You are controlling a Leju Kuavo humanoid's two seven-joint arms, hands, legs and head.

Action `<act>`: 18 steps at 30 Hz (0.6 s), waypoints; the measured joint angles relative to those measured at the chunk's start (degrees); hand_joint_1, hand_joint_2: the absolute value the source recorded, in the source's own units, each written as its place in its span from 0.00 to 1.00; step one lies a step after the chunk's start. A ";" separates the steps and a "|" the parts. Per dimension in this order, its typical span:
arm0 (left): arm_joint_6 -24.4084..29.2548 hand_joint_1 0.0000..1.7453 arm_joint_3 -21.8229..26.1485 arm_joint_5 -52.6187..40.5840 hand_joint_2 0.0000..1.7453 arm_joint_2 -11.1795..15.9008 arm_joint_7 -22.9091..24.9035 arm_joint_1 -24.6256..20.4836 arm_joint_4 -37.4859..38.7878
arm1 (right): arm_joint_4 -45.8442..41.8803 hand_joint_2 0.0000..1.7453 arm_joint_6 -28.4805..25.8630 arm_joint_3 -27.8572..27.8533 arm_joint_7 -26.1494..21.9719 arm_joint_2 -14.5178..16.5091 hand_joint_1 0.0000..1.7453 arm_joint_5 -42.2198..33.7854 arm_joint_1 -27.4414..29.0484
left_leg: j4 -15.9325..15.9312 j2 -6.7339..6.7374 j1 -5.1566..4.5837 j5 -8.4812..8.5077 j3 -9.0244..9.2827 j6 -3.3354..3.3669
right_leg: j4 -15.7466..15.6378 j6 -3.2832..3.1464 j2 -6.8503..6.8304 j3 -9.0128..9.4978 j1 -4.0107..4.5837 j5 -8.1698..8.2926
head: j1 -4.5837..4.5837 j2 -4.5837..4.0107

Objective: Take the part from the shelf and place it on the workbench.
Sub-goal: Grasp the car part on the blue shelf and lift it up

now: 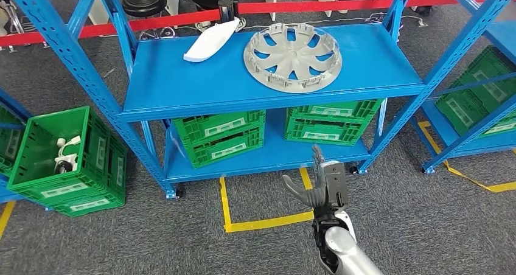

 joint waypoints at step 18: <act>-0.18 0.00 0.02 4.97 0.00 -0.18 -4.91 -0.08 0.56 | -19.05 1.00 -6.41 -0.07 10.15 -1.79 0.00 31.90 3.28 | 0.00 -0.22 0.00 0.00 0.00 0.00 | -0.01 0.00 -0.09 0.01 0.00 0.00 | 0.03 0.00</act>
